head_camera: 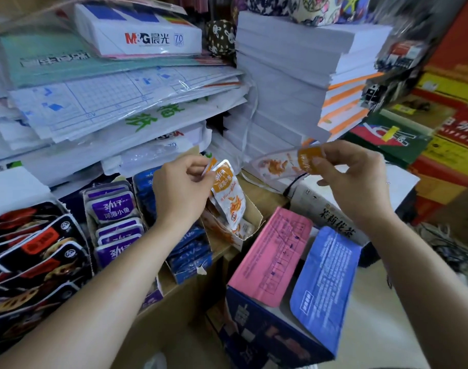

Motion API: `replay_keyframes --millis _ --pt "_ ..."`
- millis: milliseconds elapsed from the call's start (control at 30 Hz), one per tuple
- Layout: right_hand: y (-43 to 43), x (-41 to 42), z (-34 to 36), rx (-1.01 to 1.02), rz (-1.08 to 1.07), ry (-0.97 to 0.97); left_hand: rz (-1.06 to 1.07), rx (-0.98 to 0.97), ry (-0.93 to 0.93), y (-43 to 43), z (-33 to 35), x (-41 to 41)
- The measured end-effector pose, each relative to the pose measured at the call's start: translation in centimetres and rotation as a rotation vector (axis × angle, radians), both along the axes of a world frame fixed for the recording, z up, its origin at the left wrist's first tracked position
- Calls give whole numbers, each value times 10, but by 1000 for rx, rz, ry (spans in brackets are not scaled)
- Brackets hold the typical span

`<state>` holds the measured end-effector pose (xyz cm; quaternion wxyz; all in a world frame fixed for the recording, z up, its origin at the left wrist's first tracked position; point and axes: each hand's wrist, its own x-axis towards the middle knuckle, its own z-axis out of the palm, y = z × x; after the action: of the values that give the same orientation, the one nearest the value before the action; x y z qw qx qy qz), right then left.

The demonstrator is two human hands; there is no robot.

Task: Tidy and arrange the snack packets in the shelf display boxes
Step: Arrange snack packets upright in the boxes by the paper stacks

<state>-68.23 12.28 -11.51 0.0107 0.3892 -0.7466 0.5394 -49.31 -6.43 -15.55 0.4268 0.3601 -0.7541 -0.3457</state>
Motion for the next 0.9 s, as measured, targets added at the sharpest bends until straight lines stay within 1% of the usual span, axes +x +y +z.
replay_keyframes --millis 133,233,400,500,600,700,800,900 --pt "-2 8 -9 103 125 14 28 16 45 -2 -1 -3" --pt "-10 16 -14 170 215 4 2 35 74 -2 -2 -4" --pt "-25 18 -24 329 317 261 -70 89 67 -5 -7 -5" --pt "-35 21 -32 414 395 313 -119 116 39 -7 -11 -7" --pt "-41 25 -42 450 447 308 -199 120 -28 -3 -15 -8" --pt "-43 28 -44 418 397 239 -278 134 -83 0 -16 -8" --pt "-43 27 -43 388 414 182 -335 208 -110 -2 -15 -8" --pt "-40 30 -45 446 477 242 -410 269 -160 -2 -13 -6"
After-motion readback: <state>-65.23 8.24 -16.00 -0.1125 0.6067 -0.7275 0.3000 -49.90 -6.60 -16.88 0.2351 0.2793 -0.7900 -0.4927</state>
